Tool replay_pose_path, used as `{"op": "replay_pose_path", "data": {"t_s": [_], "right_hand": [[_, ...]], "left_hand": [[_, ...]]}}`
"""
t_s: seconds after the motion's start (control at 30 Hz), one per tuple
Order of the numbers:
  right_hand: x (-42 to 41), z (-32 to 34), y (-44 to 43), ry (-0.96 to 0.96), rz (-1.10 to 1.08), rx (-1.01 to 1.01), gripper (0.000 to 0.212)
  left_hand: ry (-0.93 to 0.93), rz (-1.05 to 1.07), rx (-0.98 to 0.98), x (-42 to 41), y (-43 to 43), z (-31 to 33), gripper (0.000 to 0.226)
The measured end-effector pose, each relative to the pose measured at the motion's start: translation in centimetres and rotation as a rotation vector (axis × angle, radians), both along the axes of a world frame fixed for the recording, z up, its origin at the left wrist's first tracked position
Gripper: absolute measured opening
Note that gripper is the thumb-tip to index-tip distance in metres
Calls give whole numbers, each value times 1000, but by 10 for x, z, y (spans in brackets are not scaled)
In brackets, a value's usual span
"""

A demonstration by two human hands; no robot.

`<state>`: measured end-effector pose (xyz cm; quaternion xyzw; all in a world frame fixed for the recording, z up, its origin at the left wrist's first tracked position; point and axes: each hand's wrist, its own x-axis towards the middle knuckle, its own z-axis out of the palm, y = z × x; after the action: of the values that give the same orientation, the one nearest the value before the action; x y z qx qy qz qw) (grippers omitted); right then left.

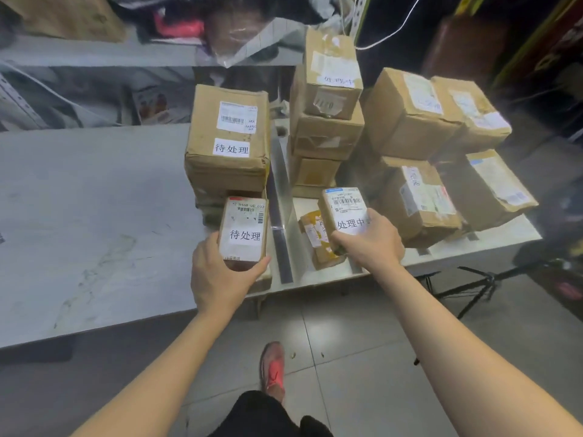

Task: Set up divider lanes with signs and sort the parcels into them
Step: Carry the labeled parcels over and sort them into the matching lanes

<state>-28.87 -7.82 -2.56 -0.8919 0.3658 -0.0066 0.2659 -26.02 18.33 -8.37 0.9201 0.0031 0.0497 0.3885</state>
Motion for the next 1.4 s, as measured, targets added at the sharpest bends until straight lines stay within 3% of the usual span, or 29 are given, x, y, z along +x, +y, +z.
{"op": "replay_pose_path", "data": {"t_s": [0.33,0.53,0.77,1.17,1.4], "right_hand": [[32,-55,-15,77,54,62,65],[30,-83,-17,67,114,-13,72],[26,-86,-20,64,187,-36,82],[19,-81,-35,69,370,5,100],[7,-65,-43,-94,433,149,67]], "left_hand": [[22,119,-10,-4,-27,5,92],[66,168,-14,-10,-31,11,93],[62,268,11,-21,-45,18,85],[217,264,181,-26,-51,40,101],[193,233,275,-40,-55,55,92]]}}
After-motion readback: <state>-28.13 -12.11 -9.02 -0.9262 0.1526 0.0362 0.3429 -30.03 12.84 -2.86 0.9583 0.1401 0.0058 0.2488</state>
